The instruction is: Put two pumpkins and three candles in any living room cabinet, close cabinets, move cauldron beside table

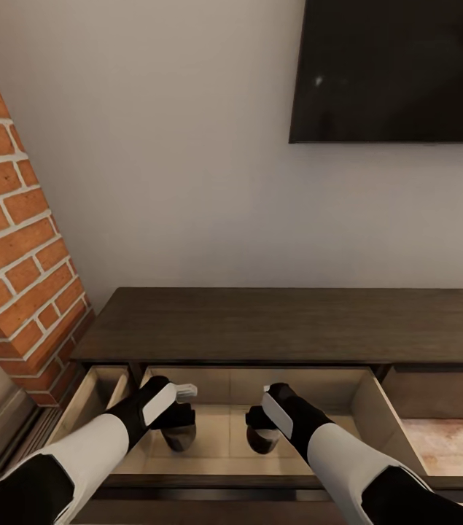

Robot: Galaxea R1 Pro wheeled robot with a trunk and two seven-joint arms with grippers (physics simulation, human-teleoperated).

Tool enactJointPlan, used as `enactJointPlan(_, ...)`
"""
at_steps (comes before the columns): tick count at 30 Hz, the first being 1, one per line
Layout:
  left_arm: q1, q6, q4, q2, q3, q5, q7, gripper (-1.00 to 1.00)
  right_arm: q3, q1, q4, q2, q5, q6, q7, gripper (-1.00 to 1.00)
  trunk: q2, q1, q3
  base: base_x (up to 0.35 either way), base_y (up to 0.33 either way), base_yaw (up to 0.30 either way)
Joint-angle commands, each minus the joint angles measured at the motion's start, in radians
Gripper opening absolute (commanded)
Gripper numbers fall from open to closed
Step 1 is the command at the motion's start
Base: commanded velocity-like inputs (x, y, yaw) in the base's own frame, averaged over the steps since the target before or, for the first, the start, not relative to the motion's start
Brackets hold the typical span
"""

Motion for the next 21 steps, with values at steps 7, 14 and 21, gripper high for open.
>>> enactJointPlan(7,0.001,-0.010,0.031,-0.004,0.000,0.001,0.002,-1.00,-0.002,-0.001,0.021,0.000,-0.172,0.046,-0.004,-1.00,0.000,0.000,0.000,0.000,0.000,0.000)
enactJointPlan(14,0.002,-0.017,0.061,-0.017,0.000,0.002,0.000,-1.00,-0.002,-0.001,0.035,0.000,-0.179,0.042,-0.009,-1.00,0.000,0.000,0.000,0.000,0.000,0.000)
enactJointPlan(21,0.001,-0.005,0.039,-0.019,-0.001,0.004,-0.001,-1.00,0.001,-0.002,0.029,0.000,-0.173,-0.008,-0.012,-1.00,0.000,0.000,0.000,0.000,0.000,0.000)
